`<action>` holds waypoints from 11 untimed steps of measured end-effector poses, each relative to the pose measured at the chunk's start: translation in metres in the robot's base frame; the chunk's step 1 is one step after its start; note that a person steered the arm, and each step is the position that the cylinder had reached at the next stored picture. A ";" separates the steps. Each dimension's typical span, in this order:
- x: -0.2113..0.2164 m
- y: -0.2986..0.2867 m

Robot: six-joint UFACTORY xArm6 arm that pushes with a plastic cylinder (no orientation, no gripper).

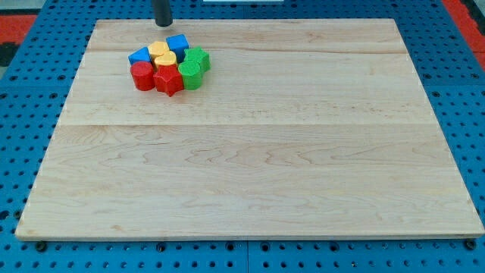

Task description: Push the group of blocks down a bit

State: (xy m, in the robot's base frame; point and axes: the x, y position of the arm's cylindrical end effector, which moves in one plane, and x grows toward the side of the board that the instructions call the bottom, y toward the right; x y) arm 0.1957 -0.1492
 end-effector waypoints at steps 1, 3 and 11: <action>0.000 0.000; -0.001 0.000; 0.086 -0.003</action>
